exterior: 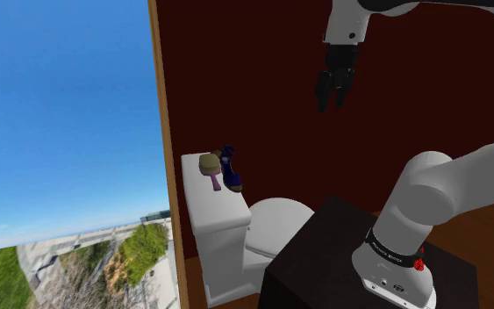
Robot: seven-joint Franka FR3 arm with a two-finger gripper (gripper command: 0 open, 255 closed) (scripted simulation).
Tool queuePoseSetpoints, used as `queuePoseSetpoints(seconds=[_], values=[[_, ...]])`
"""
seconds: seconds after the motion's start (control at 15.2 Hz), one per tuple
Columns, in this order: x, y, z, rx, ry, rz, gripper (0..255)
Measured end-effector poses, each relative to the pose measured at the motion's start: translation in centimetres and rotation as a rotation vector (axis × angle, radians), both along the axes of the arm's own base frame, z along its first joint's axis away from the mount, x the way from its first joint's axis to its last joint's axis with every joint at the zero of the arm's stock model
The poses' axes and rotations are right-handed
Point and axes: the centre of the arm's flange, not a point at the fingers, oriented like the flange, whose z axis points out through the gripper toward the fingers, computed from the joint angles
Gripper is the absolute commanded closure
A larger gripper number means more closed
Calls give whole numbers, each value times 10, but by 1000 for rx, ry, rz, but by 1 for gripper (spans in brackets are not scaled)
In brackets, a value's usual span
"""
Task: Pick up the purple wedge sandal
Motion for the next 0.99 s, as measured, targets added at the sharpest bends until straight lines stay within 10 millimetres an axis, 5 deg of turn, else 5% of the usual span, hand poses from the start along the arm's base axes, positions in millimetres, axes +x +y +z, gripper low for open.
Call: queuePoseSetpoints(seconds=[0.2,0.99], values=[[8,-2,-8,6,-10,-1,0],[109,-20,-113,62,-116,-6,0]])
